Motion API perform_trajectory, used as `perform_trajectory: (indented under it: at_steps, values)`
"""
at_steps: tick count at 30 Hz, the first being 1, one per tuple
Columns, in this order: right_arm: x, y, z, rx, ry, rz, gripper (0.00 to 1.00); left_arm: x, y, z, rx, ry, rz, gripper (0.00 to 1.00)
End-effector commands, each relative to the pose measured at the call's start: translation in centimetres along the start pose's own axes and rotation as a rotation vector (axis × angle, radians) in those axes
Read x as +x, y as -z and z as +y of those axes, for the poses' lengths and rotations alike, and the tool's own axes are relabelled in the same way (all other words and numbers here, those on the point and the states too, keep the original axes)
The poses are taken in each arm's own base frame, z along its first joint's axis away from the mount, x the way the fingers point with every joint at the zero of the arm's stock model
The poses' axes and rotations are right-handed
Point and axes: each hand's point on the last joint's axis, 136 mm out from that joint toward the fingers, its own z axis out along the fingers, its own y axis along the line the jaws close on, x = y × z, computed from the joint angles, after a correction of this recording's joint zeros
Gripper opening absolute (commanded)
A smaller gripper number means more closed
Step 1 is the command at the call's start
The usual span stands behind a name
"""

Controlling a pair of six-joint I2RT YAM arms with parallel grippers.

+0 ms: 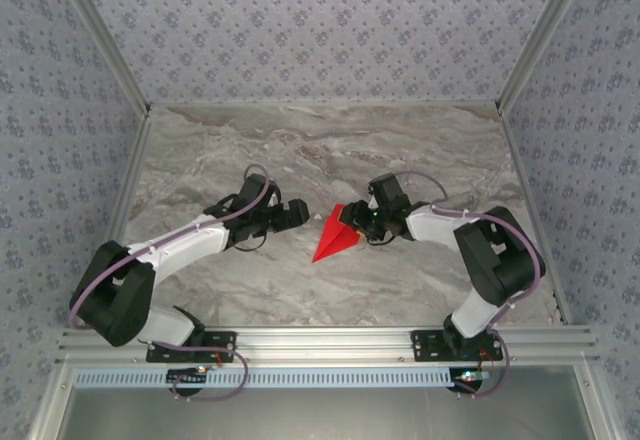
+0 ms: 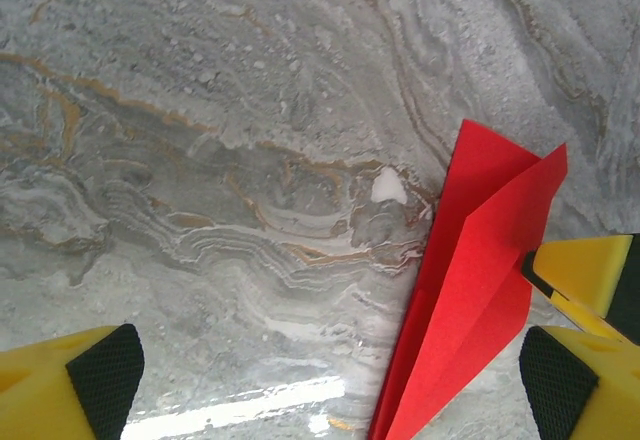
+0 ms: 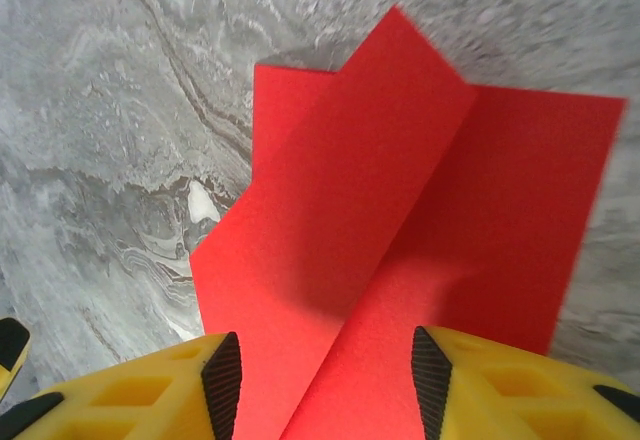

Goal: Fold a paper plane with a square sheet of paper (pick it up from the middle)
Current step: Pick up the paper from the center of the table.

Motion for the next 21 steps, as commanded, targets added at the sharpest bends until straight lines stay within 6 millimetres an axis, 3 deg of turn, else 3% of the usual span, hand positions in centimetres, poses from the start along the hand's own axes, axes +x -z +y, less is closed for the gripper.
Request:
perform_trajectory:
  at_steps: [1,9,17,21]
  values:
    - [-0.5,-0.6,1.9,-0.040,0.011,-0.005,0.49,0.2,0.2,-0.6,0.041,0.013,0.015,0.99]
    - [-0.1,-1.2,2.9,-0.088,0.023,0.007,0.40,0.4,0.1,-0.6,0.061,0.031,0.028,0.99]
    - [0.3,-2.1,2.3,-0.121,-0.021,-0.016,0.34,0.4,-0.3,-0.7,0.139,0.125,0.057,0.99]
    - [0.1,-2.0,2.8,-0.155,-0.027,-0.036,0.22,0.6,-0.5,-1.3,0.182,0.142,0.087,0.99]
